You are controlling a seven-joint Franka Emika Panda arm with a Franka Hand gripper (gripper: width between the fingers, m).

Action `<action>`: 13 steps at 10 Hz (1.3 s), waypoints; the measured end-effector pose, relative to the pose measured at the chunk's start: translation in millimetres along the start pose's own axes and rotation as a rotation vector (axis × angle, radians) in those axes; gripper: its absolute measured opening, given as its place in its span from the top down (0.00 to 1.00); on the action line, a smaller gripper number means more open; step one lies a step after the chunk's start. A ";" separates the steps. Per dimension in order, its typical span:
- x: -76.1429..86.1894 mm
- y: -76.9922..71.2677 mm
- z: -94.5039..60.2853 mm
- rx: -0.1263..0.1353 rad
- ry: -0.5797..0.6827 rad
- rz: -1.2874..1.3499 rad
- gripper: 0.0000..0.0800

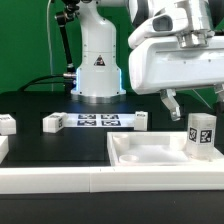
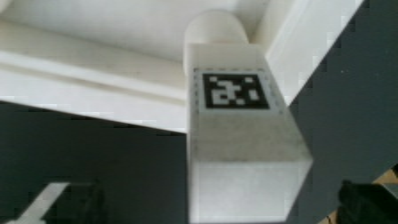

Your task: Assemble square table

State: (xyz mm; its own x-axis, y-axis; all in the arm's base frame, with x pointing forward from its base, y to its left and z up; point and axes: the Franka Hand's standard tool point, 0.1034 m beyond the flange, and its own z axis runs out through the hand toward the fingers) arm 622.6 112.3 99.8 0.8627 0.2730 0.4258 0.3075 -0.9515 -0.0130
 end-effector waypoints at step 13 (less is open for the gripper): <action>-4.2 -5.7 11.1 0.119 -0.432 0.003 0.19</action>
Offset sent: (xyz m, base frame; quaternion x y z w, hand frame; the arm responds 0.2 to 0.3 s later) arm 0.0034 -0.0143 -0.0155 -0.0115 -0.1901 0.0046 0.9817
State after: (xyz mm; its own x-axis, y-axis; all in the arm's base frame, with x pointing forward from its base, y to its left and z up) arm 621.7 118.1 88.1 0.9444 0.3288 0.0094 0.3272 -0.9362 -0.1279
